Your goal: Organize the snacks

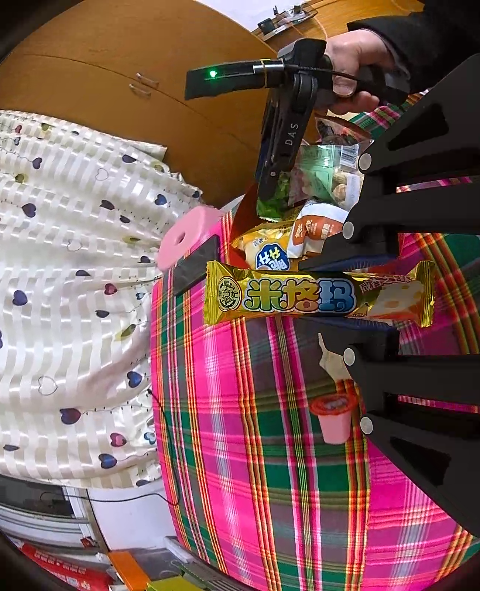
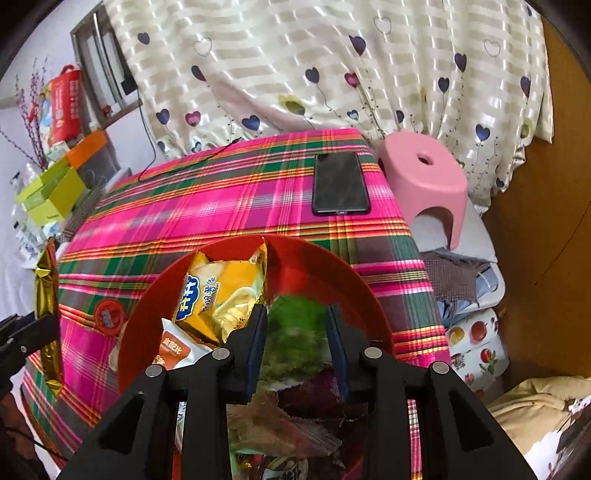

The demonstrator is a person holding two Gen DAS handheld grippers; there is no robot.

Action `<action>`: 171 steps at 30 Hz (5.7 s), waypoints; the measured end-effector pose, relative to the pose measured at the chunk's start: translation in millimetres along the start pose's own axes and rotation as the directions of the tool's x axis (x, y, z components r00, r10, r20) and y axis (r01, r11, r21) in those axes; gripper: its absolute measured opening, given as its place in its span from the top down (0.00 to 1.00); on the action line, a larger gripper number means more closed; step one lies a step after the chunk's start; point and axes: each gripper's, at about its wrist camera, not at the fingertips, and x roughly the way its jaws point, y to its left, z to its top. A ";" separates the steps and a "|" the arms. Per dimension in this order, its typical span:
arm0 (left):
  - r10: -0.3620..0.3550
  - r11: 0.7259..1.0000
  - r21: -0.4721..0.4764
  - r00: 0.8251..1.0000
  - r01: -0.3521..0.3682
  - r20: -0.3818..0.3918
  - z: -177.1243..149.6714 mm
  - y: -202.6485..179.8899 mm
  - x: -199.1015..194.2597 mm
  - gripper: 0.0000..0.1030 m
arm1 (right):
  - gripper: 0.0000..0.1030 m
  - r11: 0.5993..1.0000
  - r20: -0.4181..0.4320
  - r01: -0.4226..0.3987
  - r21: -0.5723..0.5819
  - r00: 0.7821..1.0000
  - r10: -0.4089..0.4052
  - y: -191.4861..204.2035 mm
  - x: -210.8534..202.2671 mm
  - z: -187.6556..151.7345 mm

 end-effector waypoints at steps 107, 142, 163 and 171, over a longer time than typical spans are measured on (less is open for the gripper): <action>0.089 0.979 -0.185 0.996 -0.086 0.007 -48.6 85.6 -33.9 0.71 | 0.76 0.967 -0.025 -0.102 -0.232 0.995 0.099 135.6 -11.9 -25.5; 0.131 0.974 -0.189 0.991 -0.124 0.025 -75.5 85.8 -69.6 0.71 | 0.54 0.927 -0.011 -0.174 -0.332 0.984 0.180 183.6 -63.2 -49.2; 0.100 0.960 -0.255 0.993 -0.113 -0.063 -72.1 123.3 -18.4 0.57 | 0.54 0.929 -0.062 -0.192 -0.317 0.981 0.182 184.9 -33.9 -43.0; 0.038 0.973 -0.223 0.996 -0.055 -0.079 -53.0 115.7 18.5 0.47 | 0.54 0.933 -0.061 -0.185 -0.309 0.983 0.175 180.7 -26.1 -36.6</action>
